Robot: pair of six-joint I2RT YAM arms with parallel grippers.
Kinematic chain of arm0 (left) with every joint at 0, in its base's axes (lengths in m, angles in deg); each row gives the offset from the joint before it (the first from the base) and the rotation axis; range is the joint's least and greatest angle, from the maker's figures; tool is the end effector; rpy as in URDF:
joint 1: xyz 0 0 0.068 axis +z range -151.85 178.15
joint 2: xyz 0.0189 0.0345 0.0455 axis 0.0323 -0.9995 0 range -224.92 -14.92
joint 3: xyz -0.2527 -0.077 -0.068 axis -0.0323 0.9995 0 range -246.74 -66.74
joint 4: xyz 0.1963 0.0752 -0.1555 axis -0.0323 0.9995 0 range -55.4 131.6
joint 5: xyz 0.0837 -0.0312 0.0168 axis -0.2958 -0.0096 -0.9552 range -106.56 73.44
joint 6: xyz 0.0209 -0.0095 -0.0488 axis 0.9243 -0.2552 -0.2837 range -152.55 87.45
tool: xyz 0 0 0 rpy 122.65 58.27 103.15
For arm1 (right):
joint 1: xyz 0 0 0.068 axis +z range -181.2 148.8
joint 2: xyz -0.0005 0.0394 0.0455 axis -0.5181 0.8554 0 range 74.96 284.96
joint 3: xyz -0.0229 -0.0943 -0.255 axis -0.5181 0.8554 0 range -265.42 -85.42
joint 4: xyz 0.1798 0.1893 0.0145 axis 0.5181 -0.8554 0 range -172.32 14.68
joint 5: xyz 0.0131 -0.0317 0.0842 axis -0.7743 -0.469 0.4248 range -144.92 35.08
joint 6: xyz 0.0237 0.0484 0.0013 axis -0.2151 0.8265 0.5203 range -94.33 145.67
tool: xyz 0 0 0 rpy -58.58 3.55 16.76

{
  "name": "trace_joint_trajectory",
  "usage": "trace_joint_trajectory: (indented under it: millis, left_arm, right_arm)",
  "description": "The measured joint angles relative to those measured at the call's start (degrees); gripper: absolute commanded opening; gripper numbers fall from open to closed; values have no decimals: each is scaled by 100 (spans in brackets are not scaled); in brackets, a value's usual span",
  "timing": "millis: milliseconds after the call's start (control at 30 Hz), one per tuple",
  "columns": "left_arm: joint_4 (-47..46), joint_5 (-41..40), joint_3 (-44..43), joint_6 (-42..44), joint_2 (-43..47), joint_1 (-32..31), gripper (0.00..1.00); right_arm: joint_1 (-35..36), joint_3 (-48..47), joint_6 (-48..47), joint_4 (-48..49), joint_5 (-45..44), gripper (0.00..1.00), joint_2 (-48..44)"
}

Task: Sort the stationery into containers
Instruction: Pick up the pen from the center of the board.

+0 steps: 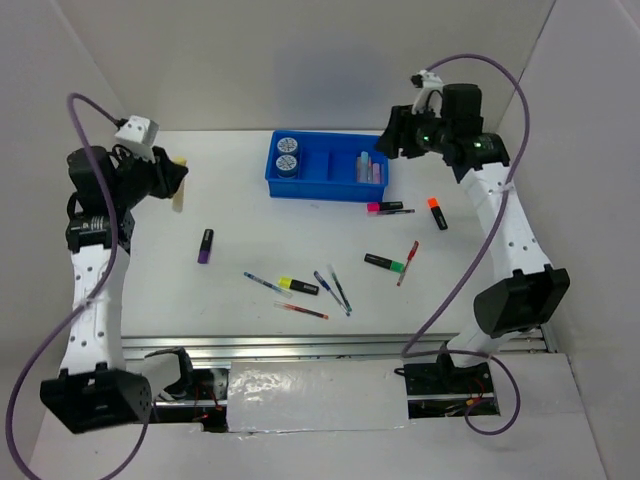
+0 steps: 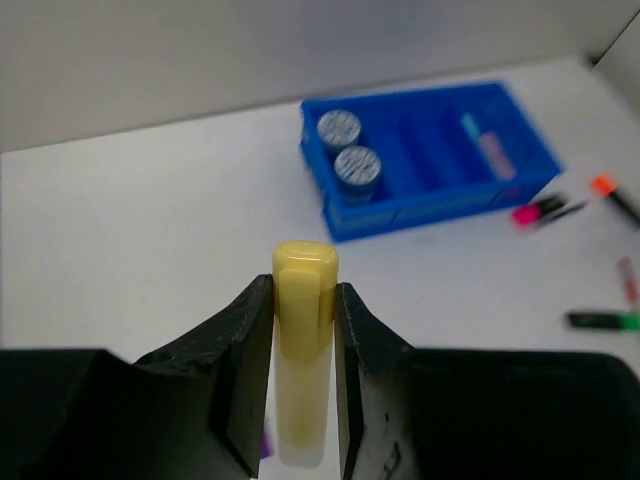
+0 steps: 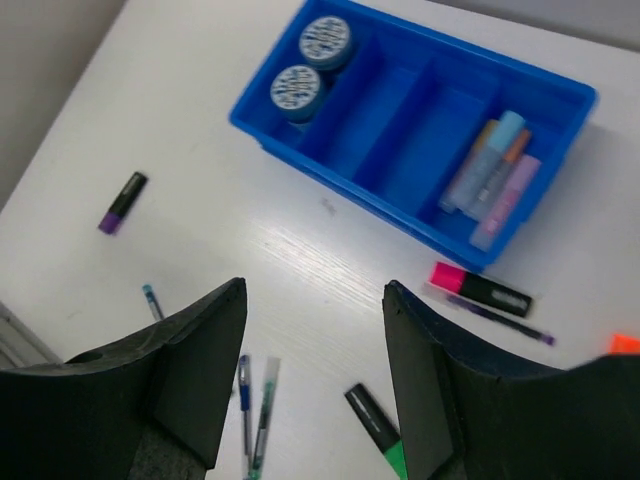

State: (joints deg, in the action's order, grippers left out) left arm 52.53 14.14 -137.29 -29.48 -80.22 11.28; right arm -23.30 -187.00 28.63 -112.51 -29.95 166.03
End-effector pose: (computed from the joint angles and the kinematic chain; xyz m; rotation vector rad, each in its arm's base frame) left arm 0.2478 0.0391 0.4125 0.2265 1.7541 -0.2747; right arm 0.3444 0.0630 0.4334 -0.3619 2.0024 0.5620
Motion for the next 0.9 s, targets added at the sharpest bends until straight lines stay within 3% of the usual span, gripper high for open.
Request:
trace_joint_trajectory:
  millis: [200,333,400,633,900]
  left_arm:
    - [-791,-1108,-234,-3003,116,-656,0]
    - [-907,-1679,11,-4301,-98,-852,0]
    - [-914,-1880,168,-4852,-138,-979,0]
    - [-1222,-2063,612,-5895,-125,-1091,0]
    - [-1342,-2011,629,-6190,-122,-1119,0]
  right_arm:
    - [1388,-153,306,310,-50,65,179]
    - [2306,-793,562,411,-184,67,699]
    - [2765,-1185,752,470,-216,78,1016]
    - [3451,-1556,1263,573,-413,81,1563]
    - [3755,-1657,1384,608,-501,76,2205]
